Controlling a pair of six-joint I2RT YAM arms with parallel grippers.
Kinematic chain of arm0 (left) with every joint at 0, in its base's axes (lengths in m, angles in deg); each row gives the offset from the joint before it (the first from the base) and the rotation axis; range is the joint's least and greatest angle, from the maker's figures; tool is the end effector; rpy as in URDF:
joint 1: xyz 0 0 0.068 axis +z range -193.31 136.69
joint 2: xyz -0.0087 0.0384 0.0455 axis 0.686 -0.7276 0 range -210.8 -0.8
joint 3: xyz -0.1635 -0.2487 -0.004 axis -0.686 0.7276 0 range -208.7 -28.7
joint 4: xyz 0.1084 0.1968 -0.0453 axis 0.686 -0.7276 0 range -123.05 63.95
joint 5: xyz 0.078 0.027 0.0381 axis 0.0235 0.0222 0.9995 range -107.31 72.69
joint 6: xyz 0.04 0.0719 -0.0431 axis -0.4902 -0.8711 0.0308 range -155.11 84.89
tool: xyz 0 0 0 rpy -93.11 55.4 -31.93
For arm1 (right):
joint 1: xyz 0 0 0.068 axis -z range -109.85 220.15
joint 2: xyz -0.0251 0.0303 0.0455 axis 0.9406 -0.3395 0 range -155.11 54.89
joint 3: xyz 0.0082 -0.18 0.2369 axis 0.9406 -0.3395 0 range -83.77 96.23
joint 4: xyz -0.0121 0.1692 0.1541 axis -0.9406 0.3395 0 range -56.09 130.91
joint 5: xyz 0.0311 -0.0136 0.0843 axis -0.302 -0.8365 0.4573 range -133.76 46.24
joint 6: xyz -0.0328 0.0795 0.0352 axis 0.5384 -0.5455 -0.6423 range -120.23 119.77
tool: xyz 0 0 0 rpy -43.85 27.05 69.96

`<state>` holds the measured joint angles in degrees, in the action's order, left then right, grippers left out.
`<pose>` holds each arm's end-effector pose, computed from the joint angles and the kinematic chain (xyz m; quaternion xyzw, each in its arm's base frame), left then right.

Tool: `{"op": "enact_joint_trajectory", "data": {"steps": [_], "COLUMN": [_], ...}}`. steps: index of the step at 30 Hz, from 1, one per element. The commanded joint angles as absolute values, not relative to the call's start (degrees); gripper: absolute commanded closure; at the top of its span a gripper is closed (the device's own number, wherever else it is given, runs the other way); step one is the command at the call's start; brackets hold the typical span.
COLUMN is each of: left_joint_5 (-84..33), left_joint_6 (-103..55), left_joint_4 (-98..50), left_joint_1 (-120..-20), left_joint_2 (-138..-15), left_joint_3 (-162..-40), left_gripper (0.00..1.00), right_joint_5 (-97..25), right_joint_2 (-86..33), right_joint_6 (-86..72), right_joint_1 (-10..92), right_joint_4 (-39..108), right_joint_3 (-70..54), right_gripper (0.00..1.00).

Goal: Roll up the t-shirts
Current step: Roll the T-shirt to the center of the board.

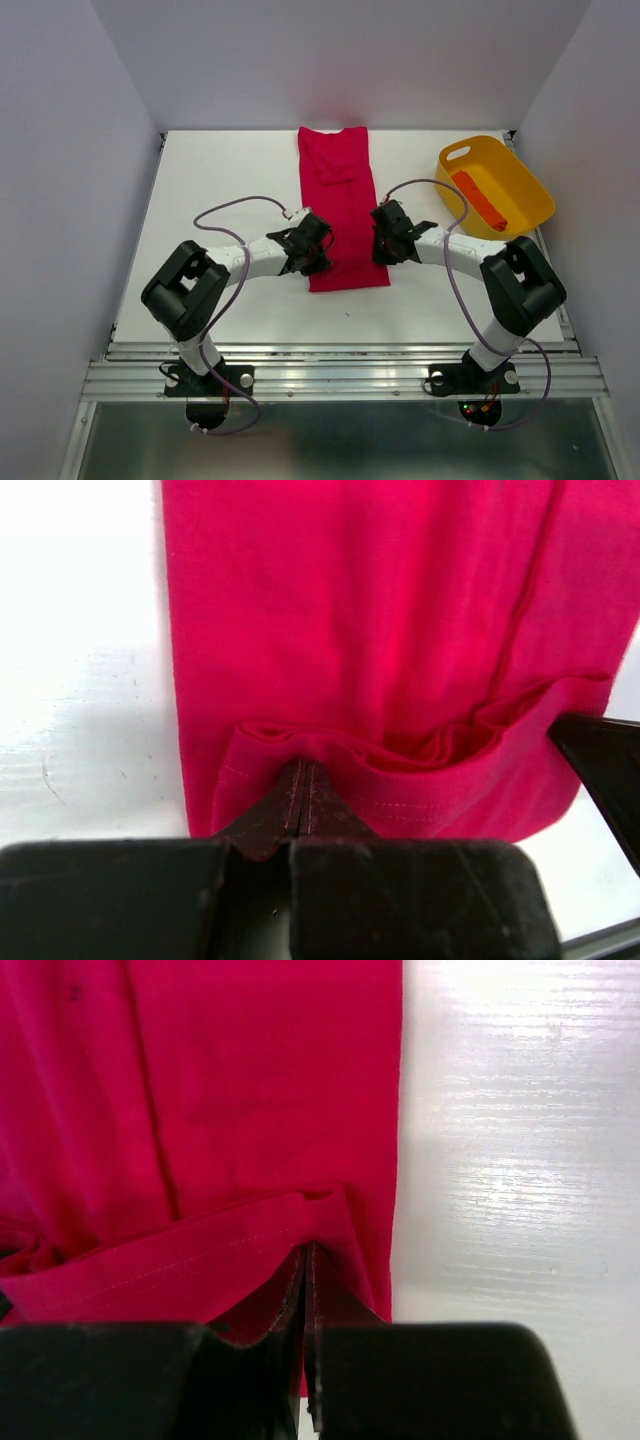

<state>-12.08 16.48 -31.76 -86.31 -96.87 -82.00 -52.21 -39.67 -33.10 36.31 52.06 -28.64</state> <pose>0.2612 -0.2330 0.1851 -0.0861 0.9303 -0.2313 0.2715 0.2789 0.1722 0.1828 0.0124 0.9578 0.0940 0.2714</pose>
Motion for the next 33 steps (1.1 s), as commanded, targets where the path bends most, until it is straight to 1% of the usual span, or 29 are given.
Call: {"op": "enact_joint_trajectory", "data": {"steps": [1,6,12,21,24,26,29,30,31,33], "left_joint_5": [-10.20,-8.70,-7.82,-5.80,-4.83,-4.22,-3.69,-3.52,-3.60,-4.56], "left_joint_6": [16.13,16.92,17.01,16.92,16.92,16.83,17.09,17.10,17.18,17.27], "left_joint_4": [-31.23,-31.32,-31.76,-33.61,-35.19,-35.80,-36.42,-36.59,-37.03,-37.21], "left_joint_1": [-85.76,-84.89,-84.53,-84.53,-84.53,-84.53,-84.53,-84.53,-84.53,-84.53], "left_joint_2": [-97.13,-95.11,-93.61,-91.33,-88.78,-85.45,-80.88,-79.91,-78.51,-77.53], "left_joint_3": [-81.88,-78.71,-77.21,-76.77,-77.13,-76.69,-75.28,-74.93,-74.32,-73.53], "left_gripper": [1.00,1.00,1.00,1.00,1.00,1.00,1.00,1.00,0.94,0.85], "right_joint_5": [-55.71,-57.82,-58.00,-58.26,-58.26,-58.61,-58.44,-57.57,-56.86,-54.59], "right_joint_2": [-41.26,-39.86,-37.04,-31.68,-29.84,-28.08,-26.23,-25.88,-25.09,-24.56], "right_joint_6": [-31.87,-33.01,-34.68,-34.60,-34.34,-33.90,-33.72,-33.81,-33.89,-34.86], "right_joint_1": [35.87,35.87,35.87,35.87,35.87,35.87,35.87,35.87,35.87,36.40], "right_joint_4": [50.25,50.25,50.87,53.07,54.03,54.73,55.35,55.44,55.44,55.35], "right_joint_3": [-28.57,-32.00,-34.38,-33.59,-32.36,-32.10,-32.53,-33.32,-33.67,-34.64], "right_gripper": [0.96,0.99,0.99,0.99,0.98,0.96,0.90,0.85,0.82,0.74]}}
